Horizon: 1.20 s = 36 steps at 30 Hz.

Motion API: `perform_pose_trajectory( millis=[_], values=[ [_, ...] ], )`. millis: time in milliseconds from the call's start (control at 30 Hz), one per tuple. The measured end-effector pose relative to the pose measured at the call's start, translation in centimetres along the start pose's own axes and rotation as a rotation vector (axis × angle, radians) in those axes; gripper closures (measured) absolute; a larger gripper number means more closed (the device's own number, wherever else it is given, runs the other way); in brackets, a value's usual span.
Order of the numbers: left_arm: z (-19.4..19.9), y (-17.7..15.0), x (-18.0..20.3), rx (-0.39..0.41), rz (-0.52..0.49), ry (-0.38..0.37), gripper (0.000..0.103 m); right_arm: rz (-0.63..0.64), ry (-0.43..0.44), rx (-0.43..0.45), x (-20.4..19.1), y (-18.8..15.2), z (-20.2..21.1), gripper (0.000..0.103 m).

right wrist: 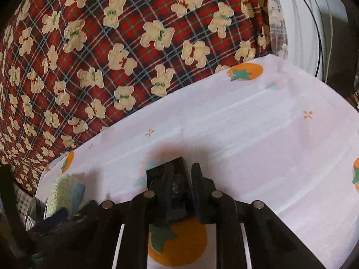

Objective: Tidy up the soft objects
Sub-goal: 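Grasp the teal fuzzy plush with the left gripper while the right gripper holds the black card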

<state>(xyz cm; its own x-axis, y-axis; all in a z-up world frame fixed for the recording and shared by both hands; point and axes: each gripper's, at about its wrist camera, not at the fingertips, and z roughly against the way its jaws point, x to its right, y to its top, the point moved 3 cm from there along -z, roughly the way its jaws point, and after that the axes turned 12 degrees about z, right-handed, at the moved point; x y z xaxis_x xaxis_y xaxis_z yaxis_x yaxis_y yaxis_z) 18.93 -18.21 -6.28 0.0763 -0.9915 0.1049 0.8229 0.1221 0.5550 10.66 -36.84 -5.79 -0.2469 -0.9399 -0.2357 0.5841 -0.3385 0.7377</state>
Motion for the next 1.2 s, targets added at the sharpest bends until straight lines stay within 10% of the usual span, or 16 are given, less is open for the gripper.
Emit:
perform_pose_trajectory(
  millis=[233,467,767,933,1200],
  values=[
    [-1.8,0.4,-0.4,-0.012,0.072,-0.005,0.021,0.009,-0.028,0.048,0.2,0.4,0.8,0.085],
    [-1.1,0.1,-1.4,0.054,0.077,-0.036,0.068,-0.016,-0.023,0.038,0.8,0.4,0.7,0.085],
    [1.4,-0.7,-0.3,0.031,0.046,-0.312,0.079,-0.029,0.044,-0.023,0.5,0.0,-0.5,0.084],
    [5.3,-1.0,-1.2,0.086,0.031,-0.455,0.079,-0.028,0.094,-0.052,-0.1,-0.2,-0.9,0.027],
    [8.1,-1.7,-3.2,0.148,0.010,-0.499,0.079,0.088,0.057,-0.124,-1.8,-0.7,-2.2,0.027]
  ],
)
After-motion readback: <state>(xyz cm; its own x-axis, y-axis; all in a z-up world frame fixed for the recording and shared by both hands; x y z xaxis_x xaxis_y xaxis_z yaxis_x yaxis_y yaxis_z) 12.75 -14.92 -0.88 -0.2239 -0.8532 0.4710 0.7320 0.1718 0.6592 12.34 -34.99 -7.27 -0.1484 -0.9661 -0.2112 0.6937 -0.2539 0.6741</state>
